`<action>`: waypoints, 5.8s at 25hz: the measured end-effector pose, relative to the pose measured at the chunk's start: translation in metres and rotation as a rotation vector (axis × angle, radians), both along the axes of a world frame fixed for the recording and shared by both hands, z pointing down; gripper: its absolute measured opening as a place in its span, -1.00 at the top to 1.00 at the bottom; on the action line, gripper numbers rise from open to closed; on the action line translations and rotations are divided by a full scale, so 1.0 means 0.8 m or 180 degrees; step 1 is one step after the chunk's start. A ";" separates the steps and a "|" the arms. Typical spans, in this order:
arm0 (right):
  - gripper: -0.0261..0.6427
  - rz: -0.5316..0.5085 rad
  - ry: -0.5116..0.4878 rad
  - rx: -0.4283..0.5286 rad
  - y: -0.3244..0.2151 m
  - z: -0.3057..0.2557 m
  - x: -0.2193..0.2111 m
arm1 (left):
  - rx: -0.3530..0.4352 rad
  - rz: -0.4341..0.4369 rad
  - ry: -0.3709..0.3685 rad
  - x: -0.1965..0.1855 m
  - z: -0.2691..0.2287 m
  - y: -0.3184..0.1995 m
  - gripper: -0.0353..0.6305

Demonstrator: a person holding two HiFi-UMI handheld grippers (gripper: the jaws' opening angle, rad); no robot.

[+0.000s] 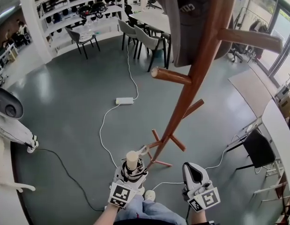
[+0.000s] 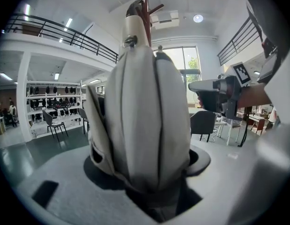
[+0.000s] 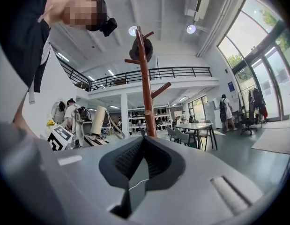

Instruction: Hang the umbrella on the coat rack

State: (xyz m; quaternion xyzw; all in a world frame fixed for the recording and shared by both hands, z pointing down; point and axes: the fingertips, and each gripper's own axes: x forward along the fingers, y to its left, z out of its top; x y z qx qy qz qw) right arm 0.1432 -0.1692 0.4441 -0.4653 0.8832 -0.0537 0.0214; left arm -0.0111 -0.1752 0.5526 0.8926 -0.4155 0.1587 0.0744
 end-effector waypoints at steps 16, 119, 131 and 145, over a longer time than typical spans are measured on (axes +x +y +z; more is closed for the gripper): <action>0.90 -0.0047 0.0047 -0.0121 -0.003 0.017 -0.002 | -0.0231 0.0016 -0.0199 0.004 0.072 -0.016 -0.02; 0.90 -0.0263 0.0062 -0.0252 -0.032 0.056 -0.010 | -0.0606 0.0453 -0.0408 0.078 0.188 -0.016 -0.03; 0.90 -0.0428 0.0100 -0.0209 -0.016 0.064 -0.043 | -0.0826 0.0527 -0.0552 0.063 0.248 0.031 -0.05; 0.90 -0.0234 0.0044 -0.0204 -0.010 0.079 -0.047 | -0.1112 0.0461 -0.0609 0.045 0.291 0.060 -0.15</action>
